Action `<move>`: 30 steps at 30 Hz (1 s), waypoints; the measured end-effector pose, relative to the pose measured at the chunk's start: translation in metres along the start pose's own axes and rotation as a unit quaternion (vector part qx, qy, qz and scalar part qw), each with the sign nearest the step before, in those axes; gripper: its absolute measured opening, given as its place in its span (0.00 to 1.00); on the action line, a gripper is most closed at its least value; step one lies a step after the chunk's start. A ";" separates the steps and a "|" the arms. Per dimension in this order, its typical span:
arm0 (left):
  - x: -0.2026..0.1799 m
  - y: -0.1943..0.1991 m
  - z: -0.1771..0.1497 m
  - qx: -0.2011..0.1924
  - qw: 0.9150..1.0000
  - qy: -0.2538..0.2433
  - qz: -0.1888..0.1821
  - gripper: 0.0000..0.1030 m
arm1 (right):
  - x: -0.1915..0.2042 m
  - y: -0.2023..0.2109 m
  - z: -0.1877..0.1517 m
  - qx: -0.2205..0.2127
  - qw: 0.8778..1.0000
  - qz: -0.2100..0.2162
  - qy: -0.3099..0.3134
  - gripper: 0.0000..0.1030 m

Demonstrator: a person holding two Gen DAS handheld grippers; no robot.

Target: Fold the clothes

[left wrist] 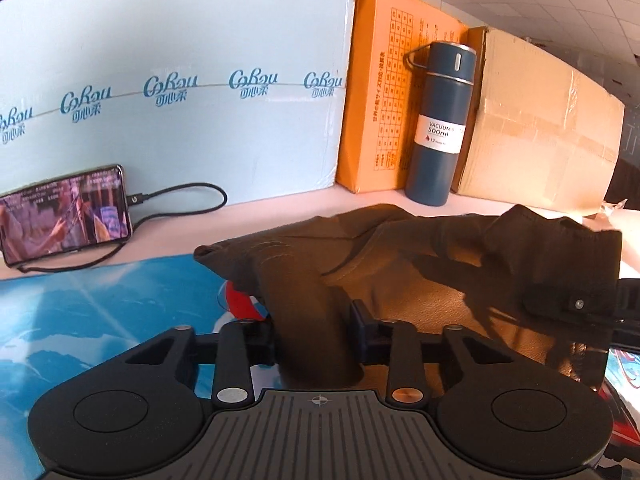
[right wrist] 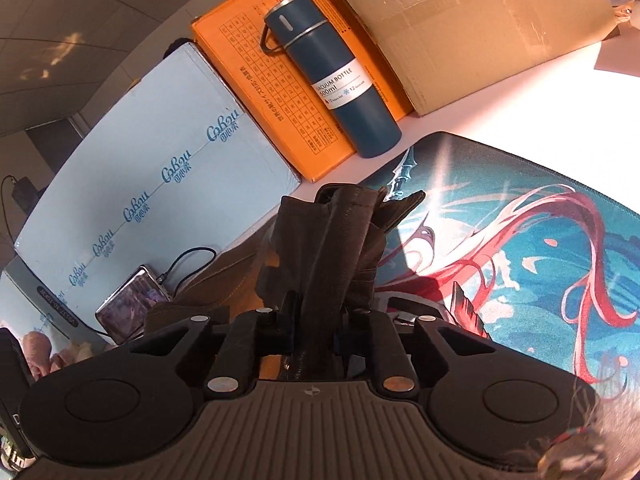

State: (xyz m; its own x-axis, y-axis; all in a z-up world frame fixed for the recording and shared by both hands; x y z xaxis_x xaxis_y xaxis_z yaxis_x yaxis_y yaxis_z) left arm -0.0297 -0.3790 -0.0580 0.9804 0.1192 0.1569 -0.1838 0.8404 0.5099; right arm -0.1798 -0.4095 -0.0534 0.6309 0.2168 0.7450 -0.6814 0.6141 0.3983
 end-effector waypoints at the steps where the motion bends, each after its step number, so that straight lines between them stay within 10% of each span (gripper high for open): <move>1: -0.004 0.001 0.004 -0.008 1.000 -0.005 0.002 0.21 | 0.003 0.004 0.003 -0.007 1.000 0.011 0.007 0.12; 12: -0.087 -0.033 0.063 -0.051 0.996 -0.025 -0.063 0.13 | -0.014 0.056 0.065 -0.100 0.993 0.053 0.028 0.09; 30: -0.192 -0.164 0.123 -0.030 0.985 -0.034 -0.167 0.14 | -0.160 0.072 0.162 -0.224 0.963 -0.121 -0.087 0.09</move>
State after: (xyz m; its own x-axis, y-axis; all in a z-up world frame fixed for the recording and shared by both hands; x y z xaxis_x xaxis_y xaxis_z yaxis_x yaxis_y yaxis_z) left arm -0.1966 -0.6043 -0.0678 0.9778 -0.2042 0.0462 0.1555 0.8561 0.4929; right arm -0.3895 -0.5231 -0.0570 0.6528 -0.0813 0.7531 -0.2683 0.9049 0.3303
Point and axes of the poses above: each gripper's, at about its wrist camera, not at the fingertips, and y roughly against the way its jaws point, x to its left, z to its top, the point moved 7 cm from there along -y, roughly the way its jaws point, and after that the axes turned 15 degrees about -y, right-handed, at the moved point
